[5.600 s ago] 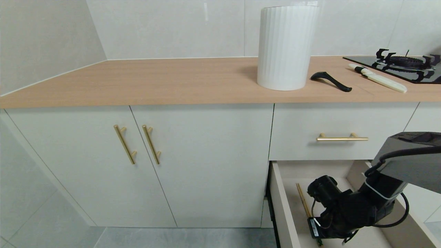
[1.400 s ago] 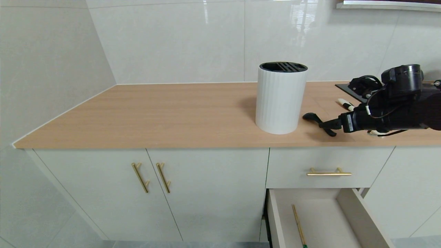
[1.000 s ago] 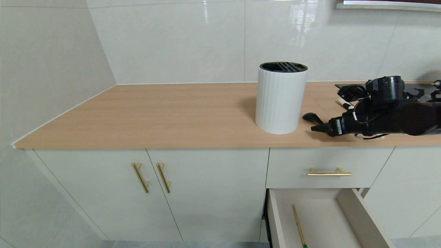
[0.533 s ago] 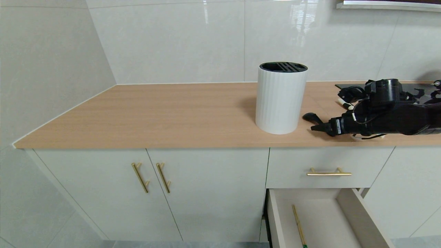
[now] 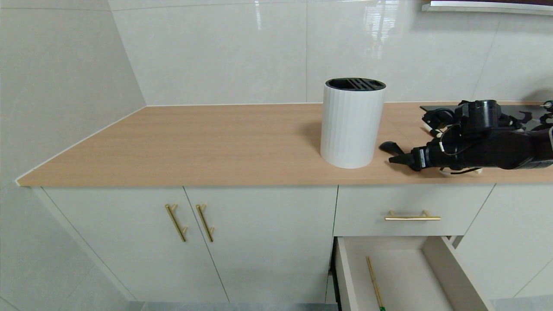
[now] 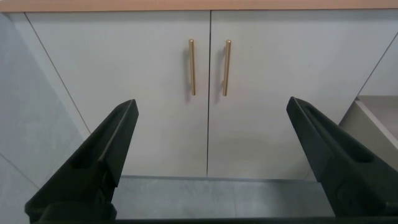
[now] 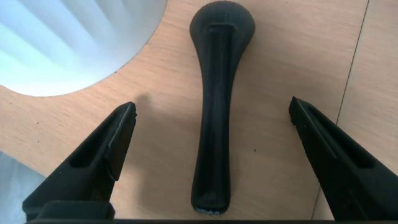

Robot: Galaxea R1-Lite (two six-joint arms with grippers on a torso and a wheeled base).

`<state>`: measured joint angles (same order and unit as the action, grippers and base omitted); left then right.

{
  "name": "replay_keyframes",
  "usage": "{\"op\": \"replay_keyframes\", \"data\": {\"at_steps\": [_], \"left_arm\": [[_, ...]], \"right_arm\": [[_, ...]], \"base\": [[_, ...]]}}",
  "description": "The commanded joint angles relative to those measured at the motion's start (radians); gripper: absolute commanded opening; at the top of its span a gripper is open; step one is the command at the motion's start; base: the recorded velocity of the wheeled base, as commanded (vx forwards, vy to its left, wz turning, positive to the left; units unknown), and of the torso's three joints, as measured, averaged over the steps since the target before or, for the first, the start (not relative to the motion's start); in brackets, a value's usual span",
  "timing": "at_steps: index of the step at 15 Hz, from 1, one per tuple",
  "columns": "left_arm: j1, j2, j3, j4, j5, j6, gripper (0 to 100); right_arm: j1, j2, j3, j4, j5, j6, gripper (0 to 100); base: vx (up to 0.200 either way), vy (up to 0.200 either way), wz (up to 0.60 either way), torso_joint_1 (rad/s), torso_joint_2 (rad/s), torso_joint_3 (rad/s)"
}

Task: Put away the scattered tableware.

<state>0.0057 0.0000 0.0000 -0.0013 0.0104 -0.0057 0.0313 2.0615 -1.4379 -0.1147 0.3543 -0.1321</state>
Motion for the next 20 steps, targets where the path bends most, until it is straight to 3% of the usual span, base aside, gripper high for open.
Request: {"op": "replay_keyframes", "data": {"at_steps": [1,8,11,13,15,17,20], "left_arm": [[0.0,0.0,0.0,0.0,0.0,0.0,100],[0.0,0.0,0.0,0.0,0.0,0.0,100],[0.0,0.0,0.0,0.0,0.0,0.0,100],[0.0,0.0,0.0,0.0,0.0,0.0,100],[0.0,0.0,0.0,0.0,0.0,0.0,100],[0.0,0.0,0.0,0.0,0.0,0.0,100],[0.0,0.0,0.0,0.0,0.0,0.0,100]], "right_arm": [[0.001,0.005,-0.003,0.003,0.002,0.0,0],[0.001,-0.026,0.005,0.003,-0.008,0.0,0],[0.001,-0.219,0.099,0.012,-0.021,0.128,0],[0.007,-0.373,0.194,0.084,-0.072,0.18,0],[0.03,-0.501,0.252,0.242,-0.139,0.226,0],[0.078,-0.555,0.306,0.352,-0.207,0.361,0],[0.113,-0.635,0.491,0.368,-0.255,0.411,0]], "base": [[0.0,0.0,0.0,0.0,0.0,0.0],[0.0,0.0,0.0,0.0,0.0,0.0],[0.0,0.0,0.0,0.0,0.0,0.0],[0.0,0.0,0.0,0.0,0.0,0.0],[0.0,0.0,0.0,0.0,0.0,0.0],[0.0,0.0,0.0,0.0,0.0,0.0],[0.0,0.0,0.0,0.0,0.0,0.0]]}}
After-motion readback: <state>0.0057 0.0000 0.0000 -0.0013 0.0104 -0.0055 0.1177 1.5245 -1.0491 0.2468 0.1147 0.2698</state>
